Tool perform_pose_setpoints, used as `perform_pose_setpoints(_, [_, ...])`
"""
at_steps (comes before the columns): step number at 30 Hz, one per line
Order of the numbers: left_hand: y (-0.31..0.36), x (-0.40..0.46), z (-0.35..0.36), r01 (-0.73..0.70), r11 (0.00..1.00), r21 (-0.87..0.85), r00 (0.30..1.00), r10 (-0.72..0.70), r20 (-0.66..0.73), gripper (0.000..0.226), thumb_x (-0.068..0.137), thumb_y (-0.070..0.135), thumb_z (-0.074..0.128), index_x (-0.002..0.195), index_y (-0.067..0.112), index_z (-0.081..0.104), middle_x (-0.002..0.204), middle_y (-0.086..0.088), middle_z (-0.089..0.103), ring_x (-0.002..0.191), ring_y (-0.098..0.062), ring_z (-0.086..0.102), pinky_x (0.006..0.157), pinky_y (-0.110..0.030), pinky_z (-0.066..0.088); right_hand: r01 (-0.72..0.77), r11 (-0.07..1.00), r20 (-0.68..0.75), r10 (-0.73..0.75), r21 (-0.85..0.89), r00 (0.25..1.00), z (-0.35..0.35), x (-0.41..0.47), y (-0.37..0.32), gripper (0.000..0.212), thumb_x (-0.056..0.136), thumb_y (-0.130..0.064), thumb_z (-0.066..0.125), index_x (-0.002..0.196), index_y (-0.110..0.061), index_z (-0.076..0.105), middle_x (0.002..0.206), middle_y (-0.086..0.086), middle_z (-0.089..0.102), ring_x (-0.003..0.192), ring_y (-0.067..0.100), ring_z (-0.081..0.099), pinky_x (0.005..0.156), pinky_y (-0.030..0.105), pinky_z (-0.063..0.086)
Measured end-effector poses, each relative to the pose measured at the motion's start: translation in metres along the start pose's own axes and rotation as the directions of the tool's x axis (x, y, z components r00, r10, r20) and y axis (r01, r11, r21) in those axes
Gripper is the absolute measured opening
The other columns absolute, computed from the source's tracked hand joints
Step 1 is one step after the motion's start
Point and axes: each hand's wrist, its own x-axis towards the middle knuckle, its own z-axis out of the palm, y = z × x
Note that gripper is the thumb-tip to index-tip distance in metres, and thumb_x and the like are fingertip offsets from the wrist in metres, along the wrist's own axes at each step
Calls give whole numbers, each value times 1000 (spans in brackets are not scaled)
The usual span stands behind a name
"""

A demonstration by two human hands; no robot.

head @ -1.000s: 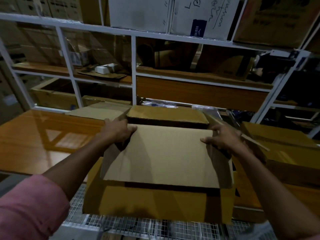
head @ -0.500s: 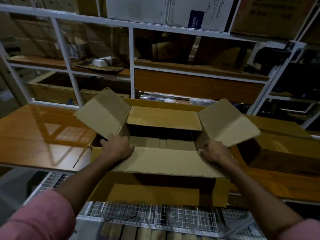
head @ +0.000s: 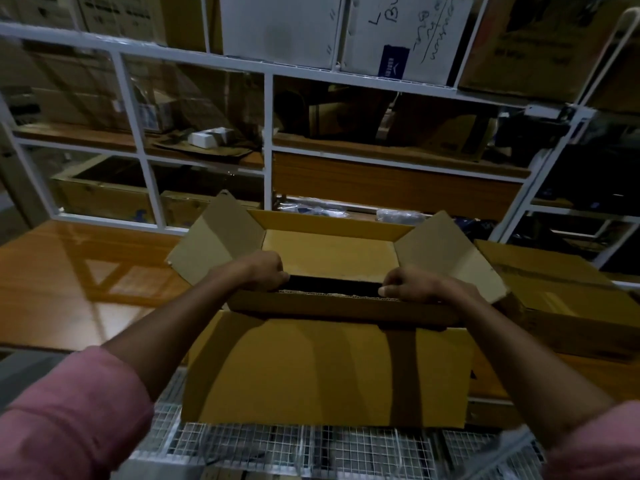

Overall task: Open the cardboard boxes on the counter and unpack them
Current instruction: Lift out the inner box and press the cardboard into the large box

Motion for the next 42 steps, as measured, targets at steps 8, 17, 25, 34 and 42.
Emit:
perform_pose_setpoints(8, [5, 69, -21, -24, 1000, 10, 976, 22, 216, 36, 105, 38, 47, 132, 17, 58, 110, 1, 63, 96, -17, 63, 76, -34, 56, 86, 993, 174, -71, -80, 982, -21, 80, -1, 26, 104, -31, 55, 121, -15, 65, 93, -7, 65, 82, 9, 64, 74, 35, 57])
perform_pose_setpoints(17, [11, 182, 34, -163, 935, 315, 771, -79, 632, 31, 102, 40, 52, 104, 12, 65, 106, -4, 63, 92, -26, 58, 85, -43, 51, 267, 946, 651, -85, -186, 754, 39, 198, 24, 46, 102, -41, 54, 145, -25, 52, 147, 0, 49, 129, 26, 51, 106, 49, 46])
perform_pose_setpoints(25, [26, 228, 82, -76, 936, 342, 639, -218, 737, 77, 98, 59, 52, 155, 11, 32, 158, -10, 35, 139, -33, 42, 114, -46, 35, 215, 972, 520, -135, -97, 844, 87, 217, 53, 94, 101, -49, 54, 160, -27, -16, 169, 5, -15, 156, 36, 1, 122, 50, 18])
perform_pose_setpoints(34, [43, 259, 36, -132, 933, 336, 937, 229, -266, 76, 97, 41, 52, 158, 15, 15, 165, -11, 9, 152, -36, 7, 119, -57, 22, 177, 937, -248, -256, -302, 934, 25, 240, 61, 91, 96, -48, 52, 160, -32, -12, 168, 6, -21, 154, 38, -16, 120, 64, 3])
perform_pose_setpoints(42, [28, 332, 12, 51, 986, 156, 986, -25, -164, 102, 96, 54, 53, 158, 22, -21, 163, 1, -34, 150, -32, -28, 120, -65, -5, 0, 960, -348, -101, -279, 932, -33, 310, 69, 88, 97, -53, 52, 161, -29, -4, 167, 2, -25, 152, 37, -23, 118, 70, -5])
